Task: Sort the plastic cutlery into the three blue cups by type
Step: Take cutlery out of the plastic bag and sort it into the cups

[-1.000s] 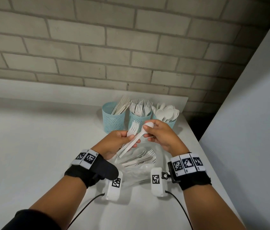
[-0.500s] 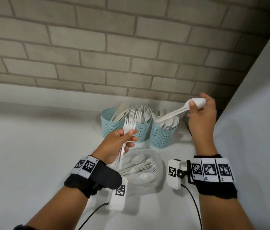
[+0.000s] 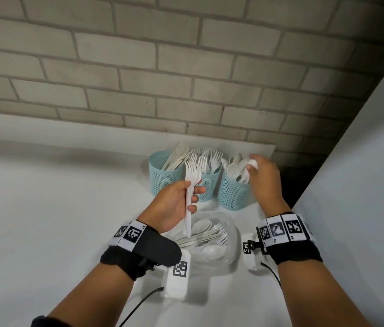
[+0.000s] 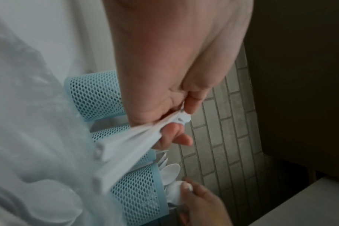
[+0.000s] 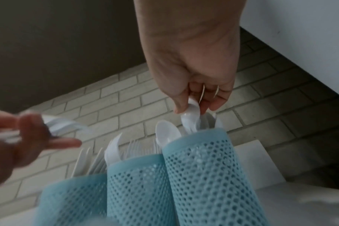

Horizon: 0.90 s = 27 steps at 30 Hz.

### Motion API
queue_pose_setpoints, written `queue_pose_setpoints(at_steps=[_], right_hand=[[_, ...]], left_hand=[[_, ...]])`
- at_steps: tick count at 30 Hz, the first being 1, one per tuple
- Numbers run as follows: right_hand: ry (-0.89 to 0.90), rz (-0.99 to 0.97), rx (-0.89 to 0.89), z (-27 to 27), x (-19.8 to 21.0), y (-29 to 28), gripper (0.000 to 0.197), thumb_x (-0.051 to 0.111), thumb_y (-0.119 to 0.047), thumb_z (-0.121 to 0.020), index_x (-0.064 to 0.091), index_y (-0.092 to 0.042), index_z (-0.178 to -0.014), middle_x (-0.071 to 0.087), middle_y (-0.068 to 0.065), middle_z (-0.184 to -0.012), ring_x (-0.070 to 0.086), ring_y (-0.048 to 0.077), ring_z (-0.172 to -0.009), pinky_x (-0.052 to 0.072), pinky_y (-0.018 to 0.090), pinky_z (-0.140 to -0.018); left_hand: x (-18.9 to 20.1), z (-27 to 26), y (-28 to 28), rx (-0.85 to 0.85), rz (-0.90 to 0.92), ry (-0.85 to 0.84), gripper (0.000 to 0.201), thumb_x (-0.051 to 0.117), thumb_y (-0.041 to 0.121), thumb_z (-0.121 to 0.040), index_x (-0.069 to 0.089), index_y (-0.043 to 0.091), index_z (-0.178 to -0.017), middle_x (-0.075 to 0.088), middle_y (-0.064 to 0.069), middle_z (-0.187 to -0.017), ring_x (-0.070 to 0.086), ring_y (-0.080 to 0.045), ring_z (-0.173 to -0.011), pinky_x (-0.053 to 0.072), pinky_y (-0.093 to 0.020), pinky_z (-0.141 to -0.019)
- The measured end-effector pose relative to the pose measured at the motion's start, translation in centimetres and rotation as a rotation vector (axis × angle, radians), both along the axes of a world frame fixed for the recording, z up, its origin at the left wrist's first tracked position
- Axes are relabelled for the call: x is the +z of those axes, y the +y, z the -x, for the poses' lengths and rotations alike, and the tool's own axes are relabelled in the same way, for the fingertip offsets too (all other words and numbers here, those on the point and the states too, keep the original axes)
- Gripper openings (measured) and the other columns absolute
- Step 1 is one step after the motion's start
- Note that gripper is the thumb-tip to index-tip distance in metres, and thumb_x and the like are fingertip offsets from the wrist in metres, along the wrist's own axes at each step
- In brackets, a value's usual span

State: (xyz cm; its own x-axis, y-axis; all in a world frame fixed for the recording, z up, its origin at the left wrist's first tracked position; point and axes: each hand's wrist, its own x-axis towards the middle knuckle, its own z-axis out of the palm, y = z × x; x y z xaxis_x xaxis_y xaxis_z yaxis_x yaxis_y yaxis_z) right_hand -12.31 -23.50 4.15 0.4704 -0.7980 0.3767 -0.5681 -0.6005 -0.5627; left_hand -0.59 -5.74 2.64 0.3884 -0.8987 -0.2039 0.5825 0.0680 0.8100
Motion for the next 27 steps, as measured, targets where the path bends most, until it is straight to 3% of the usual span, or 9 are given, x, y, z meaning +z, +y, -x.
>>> queue_pose_setpoints(at_steps=[3, 6, 9, 11, 14, 17, 20, 23, 27], right_hand=[[0.17, 0.087, -0.017, -0.2, -0.9, 0.3, 0.036, 0.048, -0.017, -0.096, 0.052, -0.01, -0.131, 0.055, 0.016, -0.128, 0.042, 0.031, -0.118, 0.033, 0.033, -0.097], [-0.04, 0.147, -0.011, -0.6, 0.4, 2.1, 0.035, 0.052, -0.023, -0.094, 0.056, -0.011, -0.128, 0.053, 0.013, -0.126, 0.042, 0.028, -0.116, 0.034, 0.029, -0.093], [-0.2, -0.161, 0.289, -1.6, 1.7, 5.0, 0.042, 0.058, -0.03, -0.09, 0.053, -0.015, -0.129, 0.057, 0.006, -0.117, 0.054, 0.015, -0.099, 0.042, 0.017, -0.081], [-0.142, -0.416, 0.48, -2.6, 1.6, 6.7, 0.057, 0.063, -0.037, -0.085, 0.044, -0.019, -0.136, 0.06, 0.004, -0.117, 0.058, 0.014, -0.101, 0.048, 0.023, -0.085], [-0.167, -0.545, 0.546, -3.7, 0.7, 7.7, 0.06, 0.07, -0.027, -0.082, 0.044, -0.016, -0.135, 0.063, 0.007, -0.115, 0.062, 0.019, -0.103, 0.052, 0.037, -0.091], [-0.311, -0.745, 0.571, -3.7, 0.6, 8.0, 0.046, 0.068, -0.009, -0.082, 0.053, -0.009, -0.126, 0.066, 0.006, -0.091, 0.064, 0.013, -0.077, 0.055, 0.022, -0.07], [-0.285, -0.812, 0.629, -3.4, 0.8, 7.8, 0.037, 0.064, -0.005, -0.085, 0.056, -0.011, -0.12, 0.065, 0.007, -0.086, 0.063, 0.011, -0.071, 0.052, 0.017, -0.062], [-0.301, -0.826, 0.575, -3.3, 1.5, 7.3, 0.032, 0.063, -0.002, -0.085, 0.057, -0.007, -0.116, 0.067, 0.01, -0.085, 0.065, 0.011, -0.066, 0.054, 0.022, -0.061], [-0.612, -0.742, 0.305, -2.8, 3.7, 4.5, 0.024, 0.064, -0.004, -0.085, 0.058, -0.015, -0.105, 0.068, 0.004, -0.09, 0.067, 0.007, -0.069, 0.055, 0.022, -0.065]], left_hand=[[-0.1, 0.2, 0.2, 0.033, -0.006, -0.051, 0.022, 0.033, 0.005, -0.099, 0.053, 0.005, -0.105, 0.063, -0.006, -0.081, 0.043, -0.01, -0.063, 0.037, -0.018, -0.048], [-0.4, 0.4, 0.5, 0.048, -0.02, -0.138, 0.019, 0.04, 0.002, -0.098, 0.057, 0.004, -0.105, 0.066, -0.004, -0.083, 0.051, -0.008, -0.064, 0.045, -0.016, -0.052], [-0.6, 0.4, 0.7, 0.08, -0.014, -0.159, 0.017, 0.046, 0.003, -0.095, 0.061, 0.005, -0.104, 0.071, -0.002, -0.087, 0.062, -0.005, -0.065, 0.053, -0.016, -0.06], [-0.7, 0.5, 0.8, 0.095, -0.017, -0.161, 0.012, 0.051, 0.003, -0.093, 0.061, 0.004, -0.099, 0.073, -0.002, -0.086, 0.068, -0.007, -0.07, 0.055, -0.017, -0.064], [-0.8, 0.9, 1.0, 0.111, -0.035, -0.178, 0.018, 0.052, 0.004, -0.092, 0.064, 0.0, -0.106, 0.073, -0.003, -0.084, 0.07, -0.008, -0.071, 0.055, -0.017, -0.064], [-0.8, 1.4, 1.3, 0.078, -0.059, -0.244, 0.02, 0.049, 0.007, -0.095, 0.063, 0.003, -0.108, 0.071, -0.002, -0.084, 0.066, -0.004, -0.067, 0.053, -0.017, -0.066], [-0.8, 1.6, 1.4, 0.02, -0.078, -0.315, 0.021, 0.041, 0.011, -0.099, 0.06, 0.004, -0.106, 0.062, -0.003, -0.079, 0.058, -0.003, -0.062, 0.048, -0.016, -0.064], [-0.8, 1.7, 1.2, -0.034, -0.112, -0.425, 0.023, 0.04, 0.017, -0.1, 0.059, 0.006, -0.108, 0.059, -0.001, -0.076, 0.056, -0.005, -0.064, 0.048, -0.017, -0.066], [-1.2, 1.5, 1.2, -0.07, -0.283, -0.605, 0.02, 0.048, 0.017, -0.097, 0.06, 0.004, -0.108, 0.061, -0.001, -0.077, 0.056, -0.009, -0.067, 0.049, -0.016, -0.067]])
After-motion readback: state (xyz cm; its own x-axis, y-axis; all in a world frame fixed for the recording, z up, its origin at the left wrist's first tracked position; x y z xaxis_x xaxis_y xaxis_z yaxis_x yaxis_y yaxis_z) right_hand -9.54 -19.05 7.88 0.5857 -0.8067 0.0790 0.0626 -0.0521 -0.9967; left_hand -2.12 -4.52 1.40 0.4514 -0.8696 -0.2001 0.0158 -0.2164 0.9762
